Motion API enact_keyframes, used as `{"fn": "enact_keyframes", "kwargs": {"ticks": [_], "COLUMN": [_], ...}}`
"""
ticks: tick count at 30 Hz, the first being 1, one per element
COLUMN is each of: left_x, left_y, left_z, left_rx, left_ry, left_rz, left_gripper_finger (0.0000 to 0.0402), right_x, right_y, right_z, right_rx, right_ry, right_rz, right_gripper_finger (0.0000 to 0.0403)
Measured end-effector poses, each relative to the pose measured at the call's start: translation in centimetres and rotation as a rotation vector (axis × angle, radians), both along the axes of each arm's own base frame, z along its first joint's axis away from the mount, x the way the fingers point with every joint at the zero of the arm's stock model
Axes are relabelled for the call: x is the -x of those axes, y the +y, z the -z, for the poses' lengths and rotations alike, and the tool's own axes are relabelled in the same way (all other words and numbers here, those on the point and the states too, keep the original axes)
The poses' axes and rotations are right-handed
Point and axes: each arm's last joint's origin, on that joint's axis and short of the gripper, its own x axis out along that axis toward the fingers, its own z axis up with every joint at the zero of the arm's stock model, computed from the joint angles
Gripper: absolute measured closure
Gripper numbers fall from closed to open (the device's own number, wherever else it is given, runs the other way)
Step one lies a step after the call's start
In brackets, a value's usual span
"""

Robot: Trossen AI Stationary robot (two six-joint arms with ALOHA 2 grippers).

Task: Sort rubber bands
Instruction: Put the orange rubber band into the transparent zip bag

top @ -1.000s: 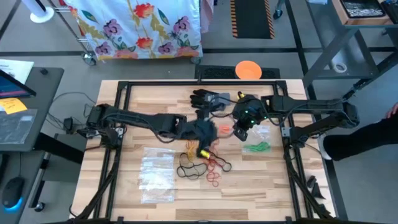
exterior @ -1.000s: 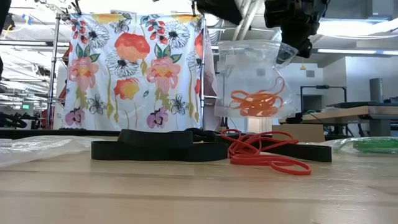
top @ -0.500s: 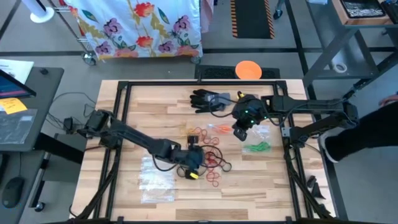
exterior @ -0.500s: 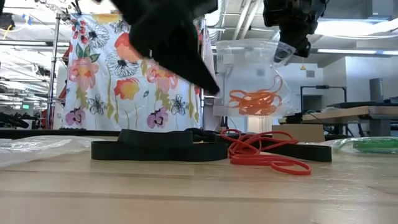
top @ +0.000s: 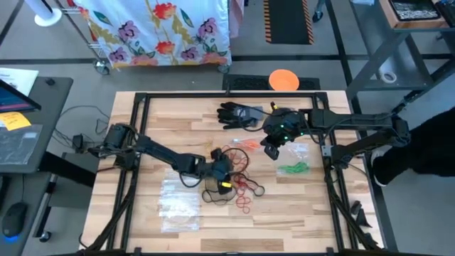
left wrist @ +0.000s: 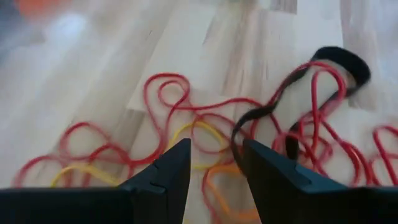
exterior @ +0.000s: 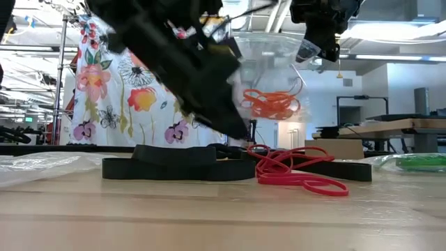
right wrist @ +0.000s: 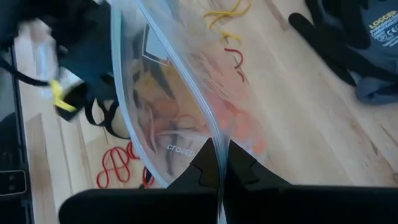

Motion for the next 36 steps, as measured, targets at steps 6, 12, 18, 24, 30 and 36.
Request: {"fn": "enact_keyframes", "kwargs": {"ticks": [6,12,18,24,30,36], "left_x": [-0.3,0.1,0.3,0.2,-0.9,-1.9], "left_y": [-0.1,-0.3,-1.1,-2.0,-2.3,-3.1], "left_z": [2.2,2.5,2.6,1.8,-1.1,-5.6], "left_rx": [0.0,0.011,0.042,0.044,-0.024,-0.16], "left_ry": [0.045,0.084,0.099,0.153,0.232,0.272], "left_rz": [-0.031,-0.053,-0.013,0.029,0.067,0.066], "left_gripper_finger": [0.0261,0.0261,0.0261,0.0315,0.0392,0.0399], "right_x": [0.0,0.0,0.0,0.0,0.0,0.0], "right_y": [0.0,0.0,0.0,0.0,0.0,0.0], "right_z": [0.0,0.0,0.0,0.0,0.0,0.0], "right_rx": [0.0,0.0,-0.003,-0.005,-0.005,-0.006], "right_ry": [0.001,0.001,0.001,0.001,-0.001,0.002], "right_rz": [0.0,0.001,0.004,0.006,0.006,0.006], "right_gripper_finger": [0.0403,0.0403,0.0403,0.0403,0.0403,0.0403]}}
